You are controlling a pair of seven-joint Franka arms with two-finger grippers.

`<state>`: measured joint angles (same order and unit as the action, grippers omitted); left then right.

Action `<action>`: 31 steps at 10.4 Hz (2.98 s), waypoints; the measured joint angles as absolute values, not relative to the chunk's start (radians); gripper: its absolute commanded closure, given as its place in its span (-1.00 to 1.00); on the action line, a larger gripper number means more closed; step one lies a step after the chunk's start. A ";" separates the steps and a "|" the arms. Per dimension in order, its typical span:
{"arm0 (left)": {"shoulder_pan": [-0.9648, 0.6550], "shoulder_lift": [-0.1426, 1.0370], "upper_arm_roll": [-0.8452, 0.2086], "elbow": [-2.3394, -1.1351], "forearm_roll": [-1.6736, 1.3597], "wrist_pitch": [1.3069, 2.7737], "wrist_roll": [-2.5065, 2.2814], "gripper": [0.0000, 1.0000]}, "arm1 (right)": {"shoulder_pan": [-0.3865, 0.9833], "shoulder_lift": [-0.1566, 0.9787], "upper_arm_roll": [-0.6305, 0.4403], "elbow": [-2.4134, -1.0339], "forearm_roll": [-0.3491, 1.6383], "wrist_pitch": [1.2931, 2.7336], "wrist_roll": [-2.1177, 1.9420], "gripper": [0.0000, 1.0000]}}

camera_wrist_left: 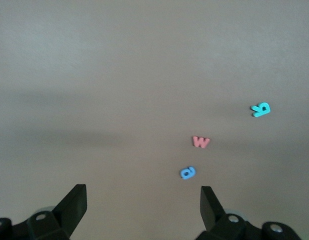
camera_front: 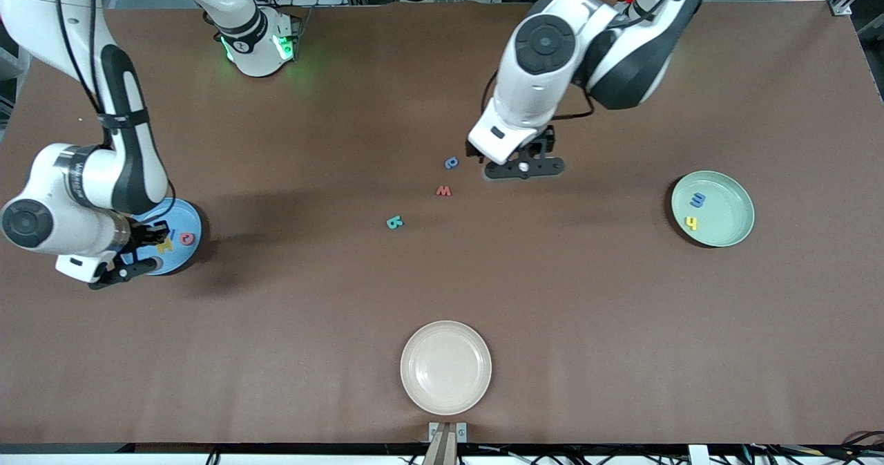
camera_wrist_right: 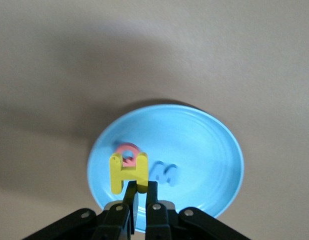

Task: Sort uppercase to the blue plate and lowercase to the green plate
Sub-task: 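Lower the H onto the blue plate while the left gripper descends to the w, then open the right gripper over the plate while the left gripper grasps the w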

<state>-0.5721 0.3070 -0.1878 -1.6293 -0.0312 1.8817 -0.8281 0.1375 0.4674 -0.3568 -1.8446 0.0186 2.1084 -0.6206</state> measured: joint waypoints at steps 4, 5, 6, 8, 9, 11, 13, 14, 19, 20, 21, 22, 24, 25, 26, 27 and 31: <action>-0.654 0.402 -0.184 -1.630 -0.020 1.993 -0.971 -1.00 | 0.006 0.468 -0.371 -1.913 0.078 2.231 -0.876 1.00; -0.666 0.429 -0.184 -1.630 0.002 2.024 -0.998 -1.00 | -0.013 0.468 -0.371 -1.929 0.078 2.252 -0.911 1.00; -0.679 0.459 -0.184 -1.630 0.023 2.060 -1.022 -1.00 | -0.022 0.470 -0.371 -1.938 0.078 2.263 -0.927 1.00; -0.719 0.513 -0.184 -1.630 0.049 2.130 -1.042 -1.00 | -0.023 0.484 -0.366 -1.949 0.078 2.307 -0.933 1.00; -0.732 0.540 -0.184 -1.630 0.075 2.161 -1.048 -1.00 | -0.023 0.496 -0.363 -1.952 0.079 2.326 -0.933 1.00; -0.736 0.587 -0.192 -1.629 0.158 2.207 -1.017 -1.00 | -0.023 0.523 -0.360 -1.954 0.079 2.358 -0.933 1.00; -0.733 0.628 -0.202 -1.629 0.180 2.247 -0.926 -1.00 | -0.023 0.553 -0.358 -1.955 0.079 2.400 -0.934 0.81; -0.731 0.648 -0.202 -1.629 0.180 2.272 -0.889 -1.00 | -0.022 0.566 -0.356 -1.955 0.079 2.417 -0.934 0.77; -0.726 0.695 -0.203 -1.627 0.181 2.305 -0.797 -0.88 | -0.022 0.574 -0.348 -1.955 0.081 2.421 -0.933 -0.29; -0.726 0.705 -0.205 -1.627 0.182 2.312 -0.769 -0.88 | -0.022 0.574 -0.346 -1.955 0.082 2.420 -0.933 -0.29; -0.727 0.717 -0.206 -1.629 0.182 2.325 -0.746 -0.81 | -0.022 0.574 -0.342 -1.954 0.086 2.407 -0.923 -0.29; -0.728 0.727 -0.207 -1.631 0.182 2.339 -0.740 -0.77 | -0.021 0.574 -0.334 -1.950 0.091 2.378 -0.893 -0.29; -0.729 0.740 -0.208 -1.638 0.182 2.352 -0.738 -0.69 | -0.012 0.568 -0.319 -1.930 0.092 2.308 -0.810 -0.29; -0.729 0.742 -0.208 -1.643 0.182 2.353 -0.738 -0.68 | -0.005 0.563 -0.316 -1.911 0.092 2.266 -0.782 -0.29; -0.729 0.744 -0.209 -1.652 0.182 2.354 -0.738 -0.67 | 0.000 0.558 -0.315 -1.887 0.092 2.224 -0.760 -0.29; -0.729 0.745 -0.209 -1.662 0.182 2.358 -0.739 -0.66 | 0.003 0.553 -0.314 -1.865 0.092 2.188 -0.744 -0.29; -0.728 0.746 -0.209 -1.679 0.176 2.367 -0.767 -0.56 | 0.005 0.536 -0.286 -1.804 0.093 2.056 -0.612 -0.29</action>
<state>-0.7283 0.7463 -0.2092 -1.6792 0.1761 2.3670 -0.7668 0.0055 0.5362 -0.2857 -1.8035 0.0928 2.0565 -0.6117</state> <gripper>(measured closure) 0.211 0.352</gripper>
